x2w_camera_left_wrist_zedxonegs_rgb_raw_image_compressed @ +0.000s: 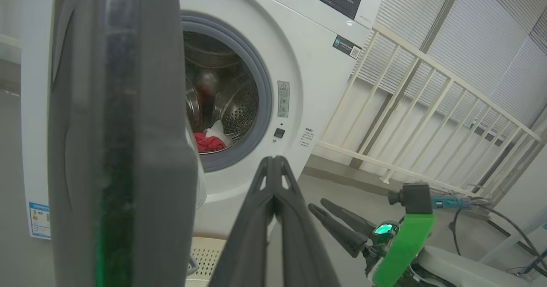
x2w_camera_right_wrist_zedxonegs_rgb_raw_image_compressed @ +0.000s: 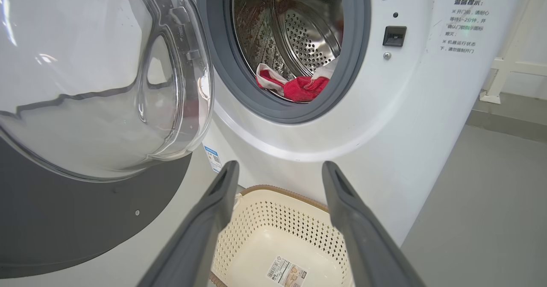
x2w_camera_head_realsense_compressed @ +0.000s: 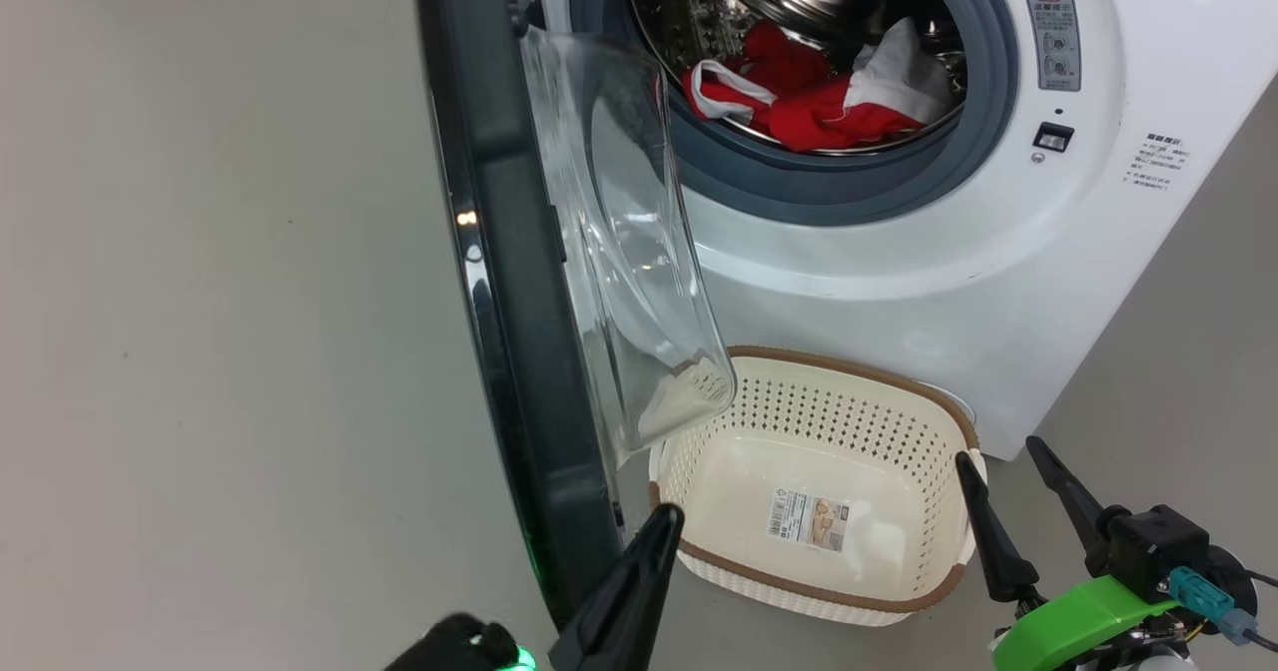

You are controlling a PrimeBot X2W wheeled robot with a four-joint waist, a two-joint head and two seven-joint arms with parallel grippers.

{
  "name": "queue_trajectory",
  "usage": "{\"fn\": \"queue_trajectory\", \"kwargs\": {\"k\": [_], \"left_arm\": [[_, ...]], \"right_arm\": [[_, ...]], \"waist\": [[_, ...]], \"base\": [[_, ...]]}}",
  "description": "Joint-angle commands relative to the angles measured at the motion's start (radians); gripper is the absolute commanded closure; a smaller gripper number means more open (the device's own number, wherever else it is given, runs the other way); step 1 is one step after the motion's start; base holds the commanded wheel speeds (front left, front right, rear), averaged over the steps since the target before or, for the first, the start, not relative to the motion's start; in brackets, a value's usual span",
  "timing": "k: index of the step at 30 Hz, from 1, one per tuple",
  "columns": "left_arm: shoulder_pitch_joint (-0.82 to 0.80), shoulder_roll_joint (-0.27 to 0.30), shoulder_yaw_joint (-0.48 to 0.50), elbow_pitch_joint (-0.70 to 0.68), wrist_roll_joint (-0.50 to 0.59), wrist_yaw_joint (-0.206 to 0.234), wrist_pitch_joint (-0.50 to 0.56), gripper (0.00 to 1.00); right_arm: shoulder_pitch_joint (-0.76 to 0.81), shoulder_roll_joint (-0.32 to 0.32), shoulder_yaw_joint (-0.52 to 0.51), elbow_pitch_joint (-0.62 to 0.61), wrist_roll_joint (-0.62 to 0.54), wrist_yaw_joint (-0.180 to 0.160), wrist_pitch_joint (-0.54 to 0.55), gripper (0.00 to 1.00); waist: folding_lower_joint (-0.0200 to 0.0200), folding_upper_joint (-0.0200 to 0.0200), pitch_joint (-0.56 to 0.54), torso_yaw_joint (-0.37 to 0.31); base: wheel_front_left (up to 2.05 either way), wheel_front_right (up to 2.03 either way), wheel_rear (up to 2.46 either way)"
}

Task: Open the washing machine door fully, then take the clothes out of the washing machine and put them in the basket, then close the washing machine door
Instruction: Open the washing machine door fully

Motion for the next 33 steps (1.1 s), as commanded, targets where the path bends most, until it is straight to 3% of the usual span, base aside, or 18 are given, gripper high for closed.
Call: {"fn": "queue_trajectory", "kwargs": {"k": [1,9,19,25,33], "left_arm": [[-0.006,0.002,0.025,-0.006,-0.001,-0.012,-0.004,1.0],[-0.013,0.002,0.054,0.119,-0.021,-0.004,-0.004,1.0],[-0.005,0.002,0.135,0.162,-0.016,0.035,-0.004,1.0],[0.006,0.002,0.228,0.17,-0.005,0.054,-0.004,1.0],[0.012,0.002,0.376,0.196,0.035,0.046,-0.004,1.0]], "right_arm": [[-0.027,-0.01,0.024,-0.026,-0.012,0.006,-0.009,0.0],[-0.024,-0.009,0.021,-0.027,-0.014,0.006,-0.009,0.0],[-0.019,-0.005,0.025,-0.029,-0.01,0.006,-0.009,0.0],[-0.015,-0.004,0.022,-0.029,-0.01,0.006,-0.009,0.0],[-0.014,-0.001,0.025,-0.028,-0.008,0.006,-0.009,0.0]], "waist": [[0.0,0.0,0.001,-0.001],[0.0,0.0,0.0,0.003],[0.0,0.0,-0.007,0.009],[0.0,0.0,-0.008,0.016],[0.0,0.0,-0.01,0.016]], "base": [[0.0,0.0,0.0],[0.0,0.0,0.0],[0.0,0.0,0.0],[0.0,0.0,0.0],[0.0,0.0,0.0]]}}
